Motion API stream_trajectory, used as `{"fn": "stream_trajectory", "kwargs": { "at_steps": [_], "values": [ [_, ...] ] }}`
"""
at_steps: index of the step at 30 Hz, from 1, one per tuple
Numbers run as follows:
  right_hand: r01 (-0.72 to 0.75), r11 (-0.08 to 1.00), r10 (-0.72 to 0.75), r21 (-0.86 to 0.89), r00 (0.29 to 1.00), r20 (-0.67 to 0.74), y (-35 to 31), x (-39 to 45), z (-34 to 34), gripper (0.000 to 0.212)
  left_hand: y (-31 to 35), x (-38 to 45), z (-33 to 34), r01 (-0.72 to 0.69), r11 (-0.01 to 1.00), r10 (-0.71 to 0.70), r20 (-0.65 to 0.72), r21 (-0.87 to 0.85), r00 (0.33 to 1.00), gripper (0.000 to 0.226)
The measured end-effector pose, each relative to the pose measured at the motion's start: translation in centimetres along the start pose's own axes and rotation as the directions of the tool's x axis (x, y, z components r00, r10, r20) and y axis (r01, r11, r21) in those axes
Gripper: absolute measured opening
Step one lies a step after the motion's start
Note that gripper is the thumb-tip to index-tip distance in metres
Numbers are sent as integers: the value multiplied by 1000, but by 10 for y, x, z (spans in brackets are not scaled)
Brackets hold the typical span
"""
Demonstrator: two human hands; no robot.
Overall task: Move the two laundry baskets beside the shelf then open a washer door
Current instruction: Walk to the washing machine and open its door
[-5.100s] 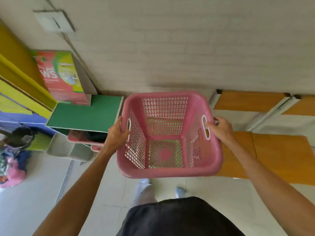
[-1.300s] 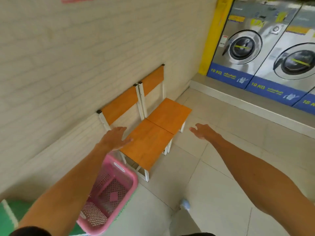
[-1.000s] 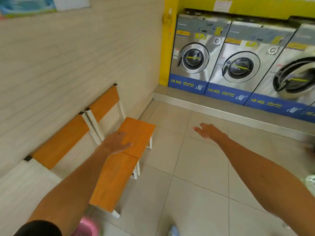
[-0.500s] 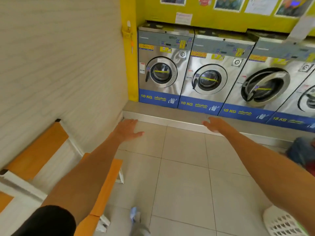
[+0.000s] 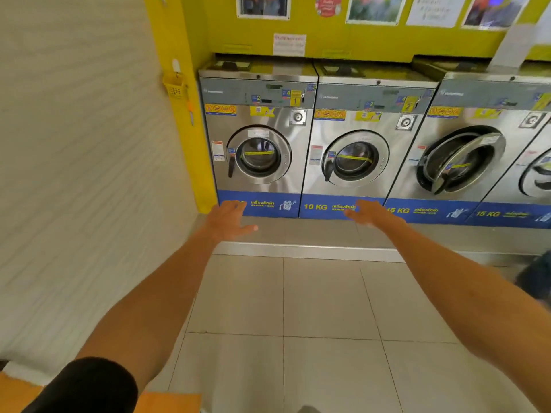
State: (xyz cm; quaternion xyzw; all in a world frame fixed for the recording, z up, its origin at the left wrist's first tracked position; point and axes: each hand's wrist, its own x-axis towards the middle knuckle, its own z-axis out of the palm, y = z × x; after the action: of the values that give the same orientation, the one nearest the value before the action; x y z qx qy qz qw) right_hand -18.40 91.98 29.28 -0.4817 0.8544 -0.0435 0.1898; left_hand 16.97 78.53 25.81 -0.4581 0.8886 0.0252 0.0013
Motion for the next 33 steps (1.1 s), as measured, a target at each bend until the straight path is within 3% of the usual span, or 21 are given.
{"fn": "stream_trajectory", "kwargs": {
  "at_steps": [5,10,16,21,33],
  "values": [
    [-44,999,44,1,998,36,5,98,-12,74,-8,121,5,-68,998,67,38,13,997,92],
    [-70,998,70,-7,995,74,26,213,-40,77,0,250,4,-94,995,94,17,-16,995,72],
    [-30,1000,29,9,998,52,44,373,-101,74,22,418,-6,-105,994,105,-6,-2,994,91],
    [-17,999,22,-51,996,88,61,489,-112,75,51,522,-9,-159,987,159,-15,-1,987,86],
    [-120,991,110,55,981,159,44,692,-124,55,12,766,14,-266,959,254,116,96,960,90]
  ]
}}
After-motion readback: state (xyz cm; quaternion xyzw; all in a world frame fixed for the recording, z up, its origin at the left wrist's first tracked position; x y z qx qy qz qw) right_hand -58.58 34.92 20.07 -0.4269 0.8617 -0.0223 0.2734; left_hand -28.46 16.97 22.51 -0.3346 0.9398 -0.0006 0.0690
